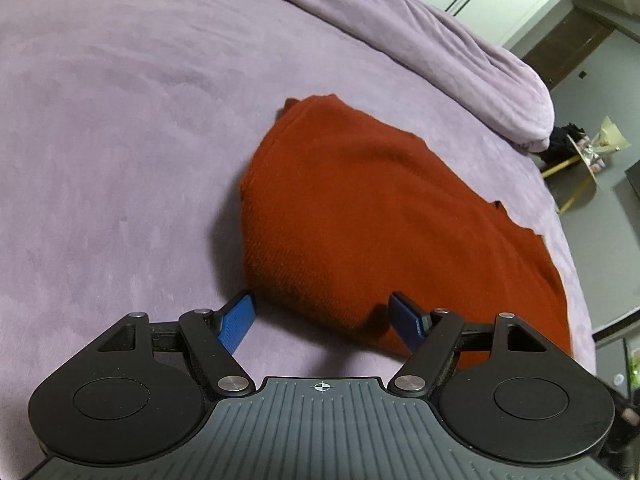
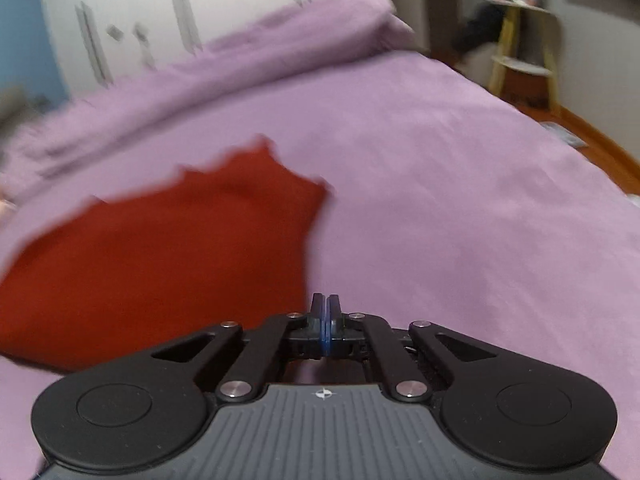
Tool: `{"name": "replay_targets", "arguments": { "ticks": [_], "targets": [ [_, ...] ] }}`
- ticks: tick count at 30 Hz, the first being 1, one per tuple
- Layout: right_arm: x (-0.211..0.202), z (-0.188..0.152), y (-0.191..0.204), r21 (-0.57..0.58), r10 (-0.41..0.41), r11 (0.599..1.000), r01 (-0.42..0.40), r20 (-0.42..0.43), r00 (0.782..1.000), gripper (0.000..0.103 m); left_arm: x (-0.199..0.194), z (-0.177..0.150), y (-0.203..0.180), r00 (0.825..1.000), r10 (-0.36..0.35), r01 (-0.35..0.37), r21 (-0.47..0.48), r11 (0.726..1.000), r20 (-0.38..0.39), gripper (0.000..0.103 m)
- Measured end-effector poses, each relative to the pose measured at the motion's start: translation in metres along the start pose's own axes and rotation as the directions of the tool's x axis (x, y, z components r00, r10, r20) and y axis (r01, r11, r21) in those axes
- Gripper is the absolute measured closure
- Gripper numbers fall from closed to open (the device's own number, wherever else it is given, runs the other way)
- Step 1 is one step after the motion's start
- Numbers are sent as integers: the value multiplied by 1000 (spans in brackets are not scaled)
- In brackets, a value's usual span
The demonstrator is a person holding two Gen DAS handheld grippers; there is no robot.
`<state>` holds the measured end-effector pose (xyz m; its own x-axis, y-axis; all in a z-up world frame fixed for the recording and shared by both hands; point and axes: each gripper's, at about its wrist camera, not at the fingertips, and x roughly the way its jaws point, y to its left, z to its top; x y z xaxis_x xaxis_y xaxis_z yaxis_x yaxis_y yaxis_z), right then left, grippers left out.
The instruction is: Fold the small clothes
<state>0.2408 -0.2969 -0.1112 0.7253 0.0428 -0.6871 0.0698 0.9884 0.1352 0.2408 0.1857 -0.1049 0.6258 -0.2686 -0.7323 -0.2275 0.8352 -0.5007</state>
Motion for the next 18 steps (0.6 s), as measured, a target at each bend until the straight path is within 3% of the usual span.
{"name": "replay_targets", "arguments": {
  "ticks": [4, 7, 8, 10, 15, 18],
  "targets": [
    [-23, 4, 13, -9, -8, 1000, 9, 108, 994, 100, 4, 4, 13, 999, -40, 40, -85, 996, -1, 26],
    [-37, 11, 40, -30, 80, 997, -76, 176, 981, 97, 9, 11, 22, 996, -80, 84, -166, 983, 27, 29],
    [-37, 11, 52, -43, 127, 992, -122, 177, 976, 95, 11, 13, 24, 996, -86, 92, -191, 977, 37, 37],
    [-35, 9, 80, -85, 201, 978, -190, 163, 966, 85, 17, 19, 31, 994, -99, 107, -245, 964, 45, 44],
    [-20, -9, 142, -132, 336, 936, -325, 64, 940, 85, 29, 30, 58, 984, -163, 178, -423, 888, 72, 68],
    [-12, -21, 175, -196, 345, 922, -335, 19, 938, 85, 37, 32, 68, 979, -189, 204, -479, 854, 80, 77]
  ]
}}
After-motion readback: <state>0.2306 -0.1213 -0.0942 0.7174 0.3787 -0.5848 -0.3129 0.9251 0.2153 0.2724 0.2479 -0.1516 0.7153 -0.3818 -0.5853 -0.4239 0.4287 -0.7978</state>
